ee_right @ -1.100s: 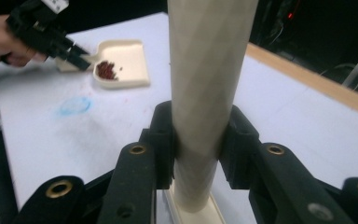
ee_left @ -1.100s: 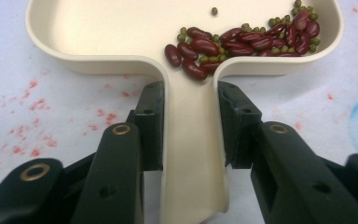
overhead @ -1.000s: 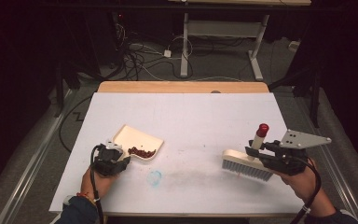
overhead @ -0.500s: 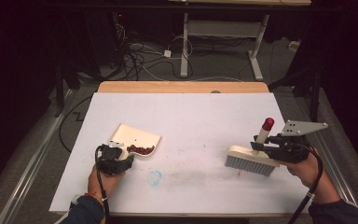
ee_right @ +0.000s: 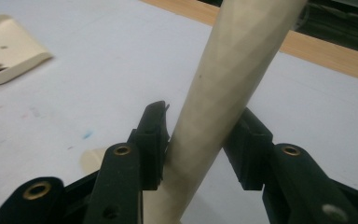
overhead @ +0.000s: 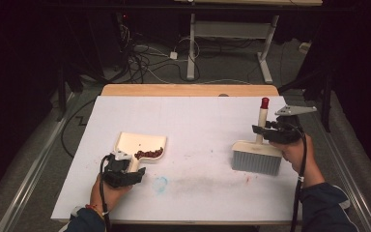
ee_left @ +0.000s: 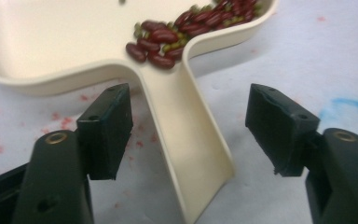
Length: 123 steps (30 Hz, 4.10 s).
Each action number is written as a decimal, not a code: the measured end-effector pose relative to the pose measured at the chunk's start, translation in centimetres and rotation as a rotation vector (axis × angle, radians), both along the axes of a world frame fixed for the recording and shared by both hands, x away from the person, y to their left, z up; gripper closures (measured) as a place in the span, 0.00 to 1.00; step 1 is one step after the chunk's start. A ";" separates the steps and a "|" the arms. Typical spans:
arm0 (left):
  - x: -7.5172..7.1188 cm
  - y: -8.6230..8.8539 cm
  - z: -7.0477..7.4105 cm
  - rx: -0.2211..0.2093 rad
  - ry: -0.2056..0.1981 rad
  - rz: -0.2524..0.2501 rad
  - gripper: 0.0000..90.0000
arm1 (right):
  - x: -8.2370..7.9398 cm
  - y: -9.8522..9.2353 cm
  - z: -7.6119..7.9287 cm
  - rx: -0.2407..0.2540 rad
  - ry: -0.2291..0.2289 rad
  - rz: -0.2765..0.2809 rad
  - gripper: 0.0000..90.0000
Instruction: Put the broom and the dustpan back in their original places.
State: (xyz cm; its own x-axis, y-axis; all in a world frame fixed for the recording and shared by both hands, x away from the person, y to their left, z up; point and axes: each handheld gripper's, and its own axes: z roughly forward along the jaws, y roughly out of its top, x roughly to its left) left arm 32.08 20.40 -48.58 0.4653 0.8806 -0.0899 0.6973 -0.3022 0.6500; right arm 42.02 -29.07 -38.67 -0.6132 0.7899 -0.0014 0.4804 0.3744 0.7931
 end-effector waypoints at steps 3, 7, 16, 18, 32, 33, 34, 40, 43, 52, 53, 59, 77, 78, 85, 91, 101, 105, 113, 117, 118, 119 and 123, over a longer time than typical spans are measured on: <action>-0.8 0.9 0.7 -0.040 -0.064 -0.049 0.31 | 1.2 0.5 -0.7 -0.011 0.009 -0.046 0.67; -1.7 2.1 1.3 -0.059 -0.150 -0.103 0.32 | 2.5 0.9 -1.7 -0.016 0.014 -0.112 0.67; -2.7 1.3 1.4 -0.014 -0.209 -0.213 0.29 | 3.5 2.2 -2.8 -0.052 -0.057 -0.210 0.65; -2.9 1.0 1.4 0.003 -0.229 -0.232 0.26 | 3.6 2.2 -2.8 -0.052 -0.077 -0.233 0.64; -2.9 0.9 1.3 0.021 -0.241 -0.224 0.24 | 2.9 2.7 -2.3 -0.001 -0.141 -0.199 0.55; -2.9 0.9 1.2 0.019 -0.239 -0.226 0.24 | 2.8 2.7 -2.3 0.012 -0.142 -0.198 0.54; -2.9 0.9 1.2 0.020 -0.238 -0.226 0.24 | 2.8 2.7 -2.3 0.025 -0.145 -0.196 0.53; -2.9 0.9 1.2 0.023 -0.234 -0.229 0.24 | 2.5 3.0 -2.1 0.037 -0.166 -0.196 0.43; -2.9 0.7 1.2 0.027 -0.238 -0.230 0.24 | 2.3 3.1 -1.9 0.043 -0.181 -0.191 0.34; -2.9 0.7 1.2 0.025 -0.244 -0.235 0.23 | 1.5 3.9 -1.2 0.036 -0.247 -0.182 0.17; -2.9 0.6 1.2 0.031 -0.245 -0.230 0.22 | 1.4 3.9 -1.2 0.036 -0.250 -0.182 0.17; -3.0 0.6 1.3 0.030 -0.252 -0.235 0.20 | 1.2 4.1 -1.0 0.046 -0.260 -0.170 0.17; -3.0 0.5 1.2 0.039 -0.258 -0.256 0.20 | -0.6 4.5 0.1 0.061 -0.307 -0.149 0.18; -3.0 0.5 1.2 0.041 -0.258 -0.260 0.20 | -0.7 4.5 0.2 0.067 -0.309 -0.145 0.18; -3.0 0.5 1.3 0.044 -0.260 -0.262 0.20 | -1.6 4.9 0.6 0.073 -0.325 -0.109 0.18; -3.0 0.4 1.3 0.048 -0.265 -0.268 0.20 | -2.3 5.5 1.0 0.067 -0.347 -0.083 0.18; -3.0 0.5 1.3 0.056 -0.262 -0.258 0.20 | -3.7 6.1 1.3 0.066 -0.375 -0.026 0.17; -3.0 0.4 1.3 0.056 -0.263 -0.264 0.20 | -4.1 6.1 1.4 0.074 -0.384 -0.017 0.18; -3.1 0.3 1.3 0.059 -0.268 -0.270 0.20 | -5.3 6.2 1.5 0.065 -0.405 0.009 0.18; -3.1 0.3 1.3 0.055 -0.271 -0.270 0.20 | -5.8 6.2 1.5 0.057 -0.412 0.023 0.18; -3.1 0.3 1.3 0.052 -0.269 -0.274 0.20 | -5.9 6.2 1.5 0.058 -0.413 0.022 0.18; -3.2 0.3 1.3 0.054 -0.271 -0.273 0.20 | -6.1 6.2 1.4 0.057 -0.413 0.027 0.18; -3.2 0.3 1.3 0.052 -0.272 -0.274 0.20 | -6.5 6.1 1.4 0.054 -0.418 0.038 0.18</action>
State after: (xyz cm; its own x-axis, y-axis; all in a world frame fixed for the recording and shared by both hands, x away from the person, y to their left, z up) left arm 28.92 20.69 -47.29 0.6848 0.7203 0.1107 0.3906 -0.4911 0.7786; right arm 35.49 -22.97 -37.28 -0.5970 0.7727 -0.2156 0.0998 0.3382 0.9358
